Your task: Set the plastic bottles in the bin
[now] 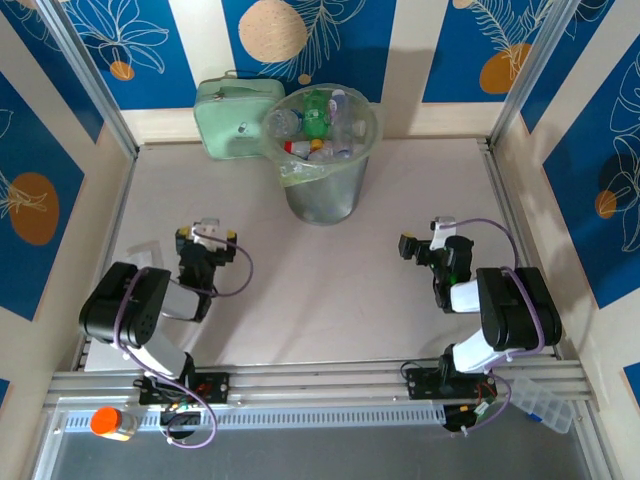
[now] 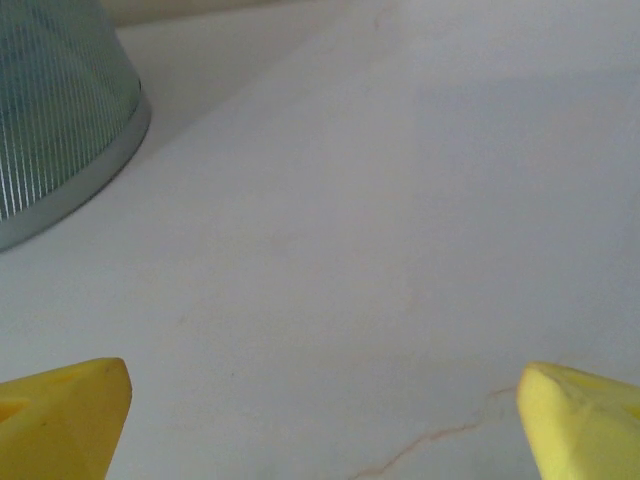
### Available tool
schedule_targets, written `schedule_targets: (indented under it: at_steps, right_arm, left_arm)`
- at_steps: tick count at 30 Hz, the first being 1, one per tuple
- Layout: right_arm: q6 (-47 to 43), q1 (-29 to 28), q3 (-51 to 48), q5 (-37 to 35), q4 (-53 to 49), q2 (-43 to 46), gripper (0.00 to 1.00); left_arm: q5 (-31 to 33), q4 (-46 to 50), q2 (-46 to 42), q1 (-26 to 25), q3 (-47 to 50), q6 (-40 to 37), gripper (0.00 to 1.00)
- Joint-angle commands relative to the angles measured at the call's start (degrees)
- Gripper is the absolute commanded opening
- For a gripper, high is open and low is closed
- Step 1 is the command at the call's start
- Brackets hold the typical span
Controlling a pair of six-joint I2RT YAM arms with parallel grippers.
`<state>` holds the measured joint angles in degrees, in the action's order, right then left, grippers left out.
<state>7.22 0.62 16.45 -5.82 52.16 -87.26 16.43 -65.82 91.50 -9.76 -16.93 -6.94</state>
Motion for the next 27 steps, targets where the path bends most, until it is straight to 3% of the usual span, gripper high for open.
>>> schedule_targets:
  at_steps: [1,12,15,17,20,27]
  right_arm:
    - [-1.36,-0.14,7.16,2.78,-4.72,-0.05,0.99]
    - [-1.50,-0.26,7.81,2.26,-6.52,-0.01,0.99]
    - [-1.56,-0.27,7.68,2.44,-6.26,-0.01,0.99]
    - [-1.62,1.20,7.38,7.60,-5.80,-0.01,0.99]
    - [-2.17,1.48,7.41,9.39,-5.58,-0.09,0.99]
    - [-1.54,1.36,7.99,7.31,-6.70,-0.19,0.99]
  left_arm:
    - [-4.53,6.76,-1.42,1.84,-2.40,2.28,0.99]
    - [-6.88,11.42,-1.50,4.90,-4.47,5.53,0.99]
    - [-2.83,7.76,-1.68,5.18,-2.57,7.19,0.99]
    - [-2.84,8.12,-1.70,5.11,-2.67,6.97,0.99]
    - [-10.13,12.54,-1.53,5.01,-4.97,4.36,0.99]
    - [-13.28,13.13,-1.55,5.25,-5.35,3.77,0.99]
